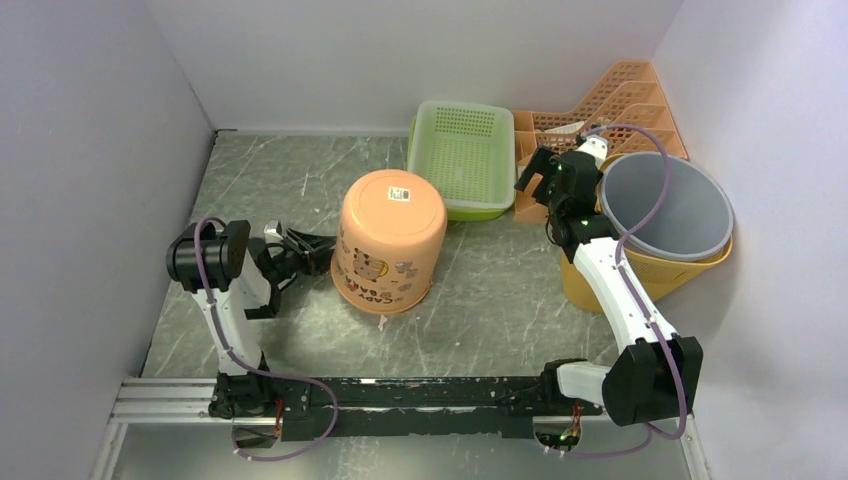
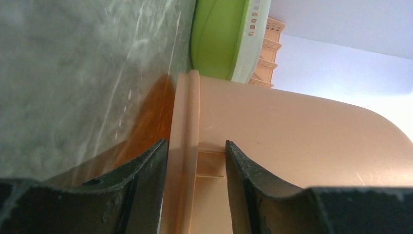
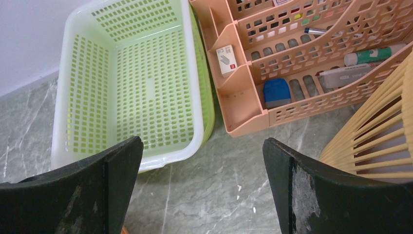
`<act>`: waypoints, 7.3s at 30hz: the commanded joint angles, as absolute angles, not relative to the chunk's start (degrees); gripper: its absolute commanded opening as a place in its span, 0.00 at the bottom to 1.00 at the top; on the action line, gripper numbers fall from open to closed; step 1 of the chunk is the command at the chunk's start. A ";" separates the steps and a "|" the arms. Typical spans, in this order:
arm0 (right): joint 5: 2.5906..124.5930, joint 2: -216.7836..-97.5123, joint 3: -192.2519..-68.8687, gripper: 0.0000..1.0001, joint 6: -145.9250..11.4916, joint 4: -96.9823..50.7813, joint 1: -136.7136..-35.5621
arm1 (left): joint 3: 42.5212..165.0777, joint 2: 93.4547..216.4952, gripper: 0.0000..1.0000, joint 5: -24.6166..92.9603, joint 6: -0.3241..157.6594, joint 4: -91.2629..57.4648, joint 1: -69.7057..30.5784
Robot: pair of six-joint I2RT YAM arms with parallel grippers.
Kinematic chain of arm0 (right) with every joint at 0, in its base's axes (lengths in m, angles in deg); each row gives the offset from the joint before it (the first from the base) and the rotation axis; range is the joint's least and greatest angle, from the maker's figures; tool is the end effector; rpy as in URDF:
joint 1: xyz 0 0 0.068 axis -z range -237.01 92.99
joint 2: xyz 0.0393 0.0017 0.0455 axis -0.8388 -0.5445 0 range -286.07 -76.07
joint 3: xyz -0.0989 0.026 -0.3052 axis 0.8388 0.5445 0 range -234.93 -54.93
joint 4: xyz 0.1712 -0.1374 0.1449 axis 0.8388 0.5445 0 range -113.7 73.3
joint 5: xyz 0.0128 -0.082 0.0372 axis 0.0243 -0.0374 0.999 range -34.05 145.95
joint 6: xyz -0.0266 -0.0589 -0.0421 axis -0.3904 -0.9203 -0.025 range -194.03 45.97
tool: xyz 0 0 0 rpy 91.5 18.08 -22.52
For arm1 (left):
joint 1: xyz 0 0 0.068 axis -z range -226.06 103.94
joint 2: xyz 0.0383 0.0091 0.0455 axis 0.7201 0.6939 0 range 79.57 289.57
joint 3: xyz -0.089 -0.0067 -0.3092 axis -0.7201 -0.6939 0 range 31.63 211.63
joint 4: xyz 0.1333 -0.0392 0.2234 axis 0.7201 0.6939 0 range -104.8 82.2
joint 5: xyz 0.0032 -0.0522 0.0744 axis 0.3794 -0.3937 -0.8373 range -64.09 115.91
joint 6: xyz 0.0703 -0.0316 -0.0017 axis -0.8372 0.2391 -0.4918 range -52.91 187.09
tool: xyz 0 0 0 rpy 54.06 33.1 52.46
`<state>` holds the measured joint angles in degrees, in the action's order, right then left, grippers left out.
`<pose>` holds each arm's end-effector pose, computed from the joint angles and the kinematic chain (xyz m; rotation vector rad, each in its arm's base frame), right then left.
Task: Turn the large container upside down
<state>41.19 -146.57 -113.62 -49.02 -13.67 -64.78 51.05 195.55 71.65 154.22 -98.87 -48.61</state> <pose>0.2959 0.0235 0.3670 0.4573 1.8862 0.1290 0.3080 -0.0332 0.1182 -0.9227 1.8807 -1.6913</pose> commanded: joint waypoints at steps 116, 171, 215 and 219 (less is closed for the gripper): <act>33.14 -173.51 -120.61 1.00 -52.87 -35.16 -98.98 | 84.56 143.04 0.69 48.53 83.12 -3.02 -28.76; 35.24 -154.91 -104.40 1.00 -56.19 -25.17 -83.03 | 106.81 194.82 0.72 14.71 83.20 -23.97 -47.52; 23.83 -146.83 -115.32 1.00 -57.06 -12.25 -82.87 | 98.39 174.76 0.82 36.57 79.84 -22.77 -20.95; 24.33 -148.50 -116.64 1.00 -55.93 -10.88 -82.85 | 104.60 179.28 0.84 36.28 69.78 -21.48 -16.74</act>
